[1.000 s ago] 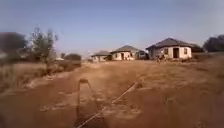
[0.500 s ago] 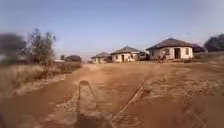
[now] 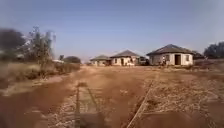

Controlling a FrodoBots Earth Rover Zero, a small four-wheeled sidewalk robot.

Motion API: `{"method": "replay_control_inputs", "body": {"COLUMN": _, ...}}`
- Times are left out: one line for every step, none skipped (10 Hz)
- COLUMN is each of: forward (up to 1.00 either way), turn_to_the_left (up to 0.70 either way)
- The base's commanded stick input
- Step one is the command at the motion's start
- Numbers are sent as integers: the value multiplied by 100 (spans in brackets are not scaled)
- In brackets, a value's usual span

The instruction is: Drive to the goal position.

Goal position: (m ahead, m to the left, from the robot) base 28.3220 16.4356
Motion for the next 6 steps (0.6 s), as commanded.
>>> {"method": "replay_control_inputs", "body": {"forward": 70, "turn_to_the_left": 0}}
{"method": "replay_control_inputs", "body": {"forward": 70, "turn_to_the_left": 0}}
{"method": "replay_control_inputs", "body": {"forward": 70, "turn_to_the_left": 0}}
{"method": "replay_control_inputs", "body": {"forward": 70, "turn_to_the_left": 0}}
{"method": "replay_control_inputs", "body": {"forward": 70, "turn_to_the_left": 0}}
{"method": "replay_control_inputs", "body": {"forward": 70, "turn_to_the_left": 0}}
